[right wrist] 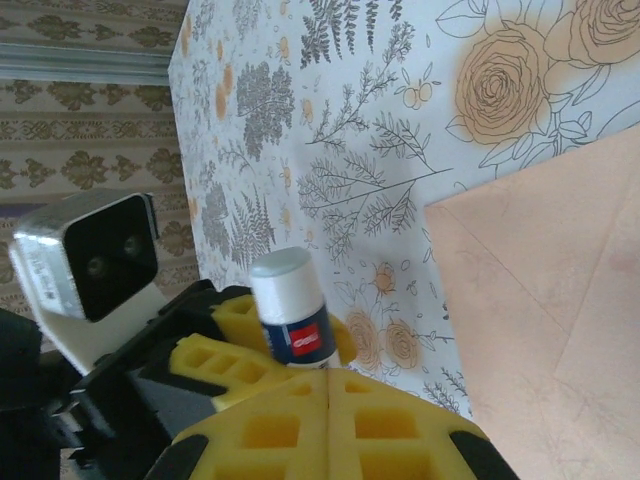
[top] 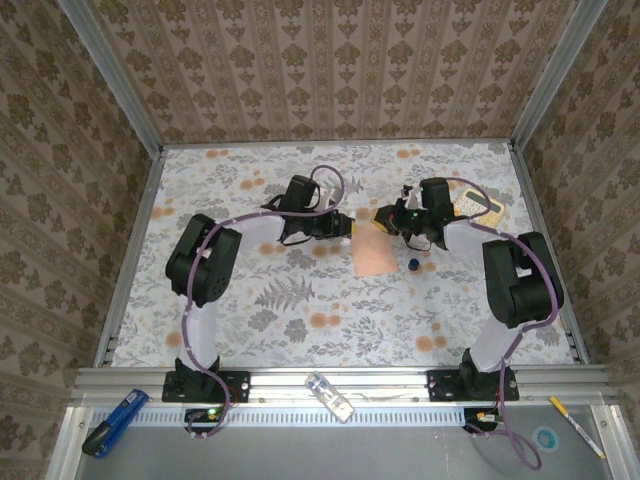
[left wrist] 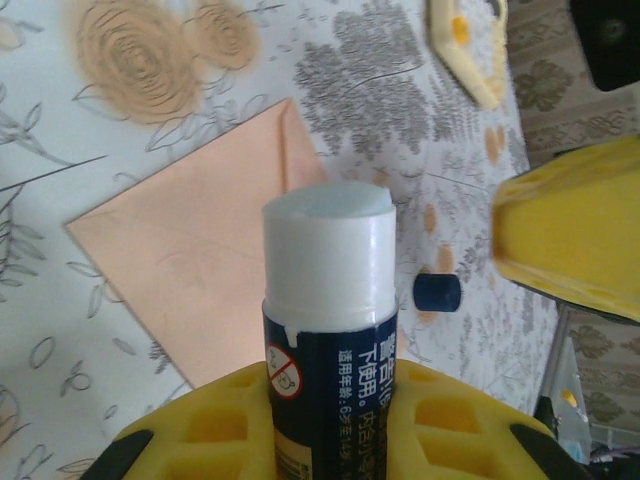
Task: Place the letter into the envelope and seal it
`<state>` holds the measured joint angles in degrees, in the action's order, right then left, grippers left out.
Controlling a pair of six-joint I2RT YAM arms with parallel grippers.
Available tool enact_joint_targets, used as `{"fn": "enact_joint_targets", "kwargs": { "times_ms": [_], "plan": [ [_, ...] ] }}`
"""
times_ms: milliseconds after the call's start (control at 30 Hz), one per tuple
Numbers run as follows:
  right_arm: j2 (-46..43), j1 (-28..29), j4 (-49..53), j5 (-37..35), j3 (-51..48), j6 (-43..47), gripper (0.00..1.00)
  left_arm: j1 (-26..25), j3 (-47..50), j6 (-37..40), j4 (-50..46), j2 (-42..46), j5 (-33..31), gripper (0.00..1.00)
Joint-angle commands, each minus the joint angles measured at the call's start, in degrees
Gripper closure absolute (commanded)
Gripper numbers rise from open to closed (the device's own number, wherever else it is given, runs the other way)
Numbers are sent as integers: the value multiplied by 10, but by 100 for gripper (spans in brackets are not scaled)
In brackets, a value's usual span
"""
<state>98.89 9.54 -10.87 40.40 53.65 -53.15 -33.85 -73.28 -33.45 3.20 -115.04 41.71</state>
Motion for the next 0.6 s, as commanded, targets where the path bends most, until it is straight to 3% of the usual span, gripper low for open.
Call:
{"fn": "enact_joint_targets", "kwargs": {
  "times_ms": [0, 133, 233, 367, 567],
  "plan": [
    [-21, 2, 14, -11, 13, 10, 89, 1, 5, 31, 7, 28, 36, 100],
    [-39, 2, 22, -6, 19, 32, 62, 3, 9, 51, 3, 46, 46, 100],
    [-60, 1, 34, -1, 26, 59, 26, 15, 16, 33, 17, 62, 59, 100],
    [-91, -2, 35, 16, 33, 85, 1, 35, 24, 10, 39, 101, 76, 100],
    [-118, -8, -8, 62, 29, 88, 0, 65, 41, -49, 93, 170, 87, 100]
  ]
}}
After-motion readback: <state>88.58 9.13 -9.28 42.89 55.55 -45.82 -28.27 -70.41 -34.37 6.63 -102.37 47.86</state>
